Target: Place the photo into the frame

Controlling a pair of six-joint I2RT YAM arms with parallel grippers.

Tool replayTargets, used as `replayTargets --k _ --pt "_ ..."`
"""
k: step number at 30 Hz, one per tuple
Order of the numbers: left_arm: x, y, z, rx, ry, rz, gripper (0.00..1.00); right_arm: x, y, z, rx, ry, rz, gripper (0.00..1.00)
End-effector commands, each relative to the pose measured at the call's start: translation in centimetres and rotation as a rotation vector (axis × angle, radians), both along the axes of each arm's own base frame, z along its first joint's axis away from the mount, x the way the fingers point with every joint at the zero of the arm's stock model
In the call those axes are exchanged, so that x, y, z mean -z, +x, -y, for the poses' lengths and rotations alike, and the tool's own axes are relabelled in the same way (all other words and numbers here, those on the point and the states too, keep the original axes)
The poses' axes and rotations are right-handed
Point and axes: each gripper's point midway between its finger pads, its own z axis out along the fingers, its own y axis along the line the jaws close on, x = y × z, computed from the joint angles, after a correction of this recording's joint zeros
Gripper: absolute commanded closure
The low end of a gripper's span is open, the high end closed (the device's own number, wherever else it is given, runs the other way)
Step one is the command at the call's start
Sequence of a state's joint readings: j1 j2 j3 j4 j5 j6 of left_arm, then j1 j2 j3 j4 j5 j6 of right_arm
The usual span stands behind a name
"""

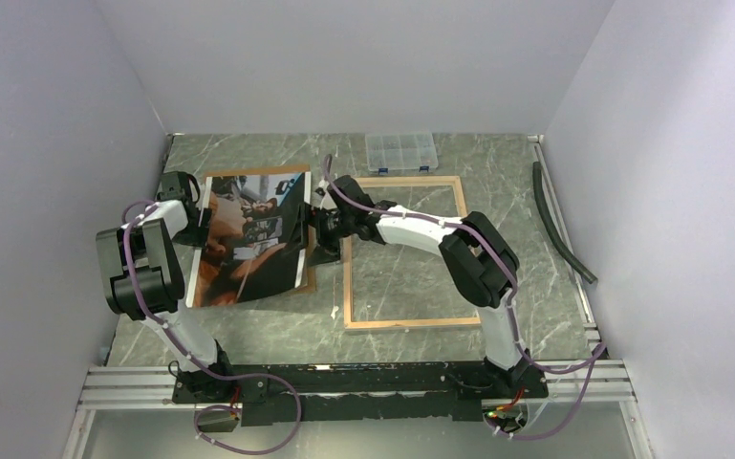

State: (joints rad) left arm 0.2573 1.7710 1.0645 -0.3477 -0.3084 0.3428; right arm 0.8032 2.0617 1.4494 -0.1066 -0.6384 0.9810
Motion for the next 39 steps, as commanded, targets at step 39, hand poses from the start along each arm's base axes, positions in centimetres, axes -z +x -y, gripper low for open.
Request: replayTargets --k 39 --pt "-2.4 0.0 0.4 0.022 -0.147 -0.029 0.14 -6.7 4.3 0.0 0.203 0.439 -0.006 0.39"
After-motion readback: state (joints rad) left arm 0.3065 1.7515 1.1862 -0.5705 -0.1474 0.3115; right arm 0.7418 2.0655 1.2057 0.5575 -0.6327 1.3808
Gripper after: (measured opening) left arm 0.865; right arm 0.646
